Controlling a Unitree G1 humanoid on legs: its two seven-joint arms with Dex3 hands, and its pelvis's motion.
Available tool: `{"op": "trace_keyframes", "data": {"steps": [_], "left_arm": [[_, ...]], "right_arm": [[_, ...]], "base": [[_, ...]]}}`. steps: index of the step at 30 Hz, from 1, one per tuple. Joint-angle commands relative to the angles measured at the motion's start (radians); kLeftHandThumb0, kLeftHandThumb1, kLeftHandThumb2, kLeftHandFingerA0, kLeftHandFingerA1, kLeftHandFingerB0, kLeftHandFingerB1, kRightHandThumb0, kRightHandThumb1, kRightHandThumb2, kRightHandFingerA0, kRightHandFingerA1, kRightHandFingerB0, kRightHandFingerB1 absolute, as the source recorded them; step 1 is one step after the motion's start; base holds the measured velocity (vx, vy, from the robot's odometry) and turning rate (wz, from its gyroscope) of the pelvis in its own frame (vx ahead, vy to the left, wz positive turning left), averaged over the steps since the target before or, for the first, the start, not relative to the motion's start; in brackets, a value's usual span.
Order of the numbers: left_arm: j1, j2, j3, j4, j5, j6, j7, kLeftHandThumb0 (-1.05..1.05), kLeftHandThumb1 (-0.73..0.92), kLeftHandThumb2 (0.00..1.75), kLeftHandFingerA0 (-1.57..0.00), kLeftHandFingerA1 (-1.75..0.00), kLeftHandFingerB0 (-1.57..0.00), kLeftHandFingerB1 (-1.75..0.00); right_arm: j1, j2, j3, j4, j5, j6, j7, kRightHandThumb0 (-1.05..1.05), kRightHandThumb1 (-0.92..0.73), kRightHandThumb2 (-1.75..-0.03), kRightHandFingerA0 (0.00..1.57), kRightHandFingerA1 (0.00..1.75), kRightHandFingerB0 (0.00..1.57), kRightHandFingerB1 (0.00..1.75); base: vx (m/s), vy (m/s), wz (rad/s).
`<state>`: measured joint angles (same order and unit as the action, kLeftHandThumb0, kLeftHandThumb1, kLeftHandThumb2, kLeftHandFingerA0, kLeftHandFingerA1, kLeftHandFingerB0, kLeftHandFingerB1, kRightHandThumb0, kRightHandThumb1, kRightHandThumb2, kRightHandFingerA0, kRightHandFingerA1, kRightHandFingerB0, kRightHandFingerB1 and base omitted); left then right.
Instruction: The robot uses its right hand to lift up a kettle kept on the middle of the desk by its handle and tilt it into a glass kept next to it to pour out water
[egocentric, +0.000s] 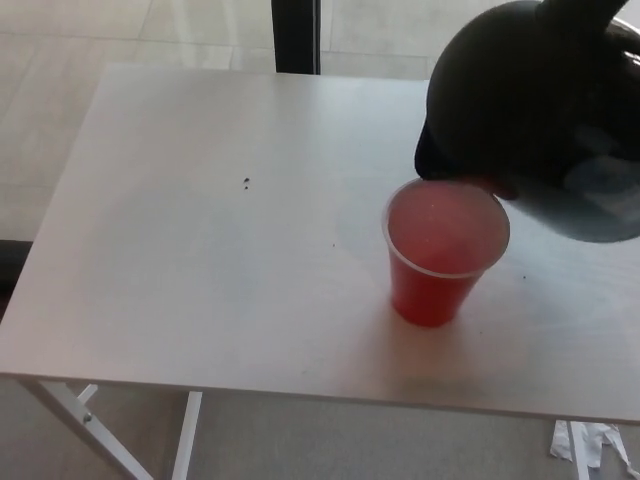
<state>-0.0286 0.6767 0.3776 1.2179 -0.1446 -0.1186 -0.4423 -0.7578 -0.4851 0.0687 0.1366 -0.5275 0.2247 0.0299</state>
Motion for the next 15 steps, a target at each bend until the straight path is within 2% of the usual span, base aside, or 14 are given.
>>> {"op": "trace_keyframes", "data": {"steps": [1, 2, 3, 4, 5, 6, 7, 8, 9, 15], "left_arm": [[0.014, 0.02, 0.003, 0.009, -0.004, 0.006, 0.007, -0.75, 0.64, 1.02, -0.57, -0.62, -0.37, -0.55], [0.019, 0.02, 0.001, 0.004, -0.002, 0.004, 0.006, -0.75, 0.65, 1.03, -0.56, -0.63, -0.37, -0.55], [0.023, 0.02, 0.002, -0.001, -0.003, 0.006, 0.005, -0.75, 0.65, 1.03, -0.56, -0.63, -0.37, -0.55], [0.026, 0.019, 0.004, -0.003, -0.006, 0.006, 0.004, -0.74, 0.65, 1.03, -0.57, -0.63, -0.37, -0.55], [0.03, 0.018, 0.006, -0.007, -0.008, 0.006, 0.003, -0.74, 0.65, 1.03, -0.57, -0.63, -0.37, -0.55], [0.033, 0.018, 0.006, -0.008, -0.008, 0.004, 0.002, -0.74, 0.65, 1.03, -0.57, -0.63, -0.37, -0.55], [0.035, 0.019, 0.006, -0.01, -0.008, 0.004, 0.001, -0.74, 0.65, 1.03, -0.56, -0.63, -0.38, -0.55], [0.038, 0.019, 0.006, -0.014, -0.009, 0.004, -0.001, -0.74, 0.65, 1.03, -0.56, -0.63, -0.38, -0.55], [0.04, 0.019, 0.006, -0.014, -0.009, 0.002, -0.002, -0.74, 0.65, 1.03, -0.54, -0.62, -0.37, -0.55], [0.047, 0.017, 0.011, -0.013, -0.012, -0.001, -0.003, -0.74, 0.65, 1.03, -0.54, -0.62, -0.37, -0.55]], "right_arm": [[0.049, 0.027, -0.096, -0.045, 0.06, 0.074, -0.019, -0.13, -0.53, -1.04, 0.86, 1.59, 0.75, 0.84], [0.059, 0.05, -0.123, -0.057, 0.076, 0.103, -0.024, -0.16, -0.56, -0.92, 0.94, 1.29, 0.7, 0.67], [0.065, 0.072, -0.147, -0.068, 0.097, 0.12, -0.026, -0.16, -0.56, -0.92, 0.94, 1.29, 0.7, 0.67], [0.077, 0.085, -0.164, -0.064, 0.105, 0.115, -0.038, -0.19, -0.5, -1.02, 0.83, 1.59, 0.73, 1.1], [0.097, 0.105, -0.198, -0.053, 0.124, 0.11, -0.058, -0.13, -0.46, -1.11, 0.89, 1.74, 0.71, 1.35], [0.103, 0.115, -0.214, -0.048, 0.129, 0.117, -0.056, -0.13, -0.46, -1.11, 0.89, 1.74, 0.71, 1.35], [0.108, 0.127, -0.235, -0.039, 0.145, 0.116, -0.064, -0.27, -0.39, -1.16, 1.23, 1.4, 1.05, 1.26], [0.115, 0.146, -0.267, -0.026, 0.168, 0.116, -0.075, -0.27, -0.39, -1.16, 1.23, 1.4, 1.05, 1.26], [0.123, 0.155, -0.277, -0.031, 0.167, 0.126, -0.077, -0.22, -0.4, -1.2, 0.92, 1.75, 0.74, 1.56], [0.125, 0.175, -0.29, -0.04, 0.161, 0.146, -0.08, -0.22, -0.4, -1.2, 0.92, 1.75, 0.74, 1.56]], "base": [[0.0, 0.0, 0.0], [0.0, 0.0, 0.0], [0.0, 0.0, 0.0], [0.0, 0.0, 0.0], [0.0, 0.0, 0.0], [0.0, 0.0, 0.0], [0.0, 0.0, 0.0], [0.0, 0.0, 0.0], [0.0, 0.0, 0.0], [0.0, 0.0, 0.0]]}}
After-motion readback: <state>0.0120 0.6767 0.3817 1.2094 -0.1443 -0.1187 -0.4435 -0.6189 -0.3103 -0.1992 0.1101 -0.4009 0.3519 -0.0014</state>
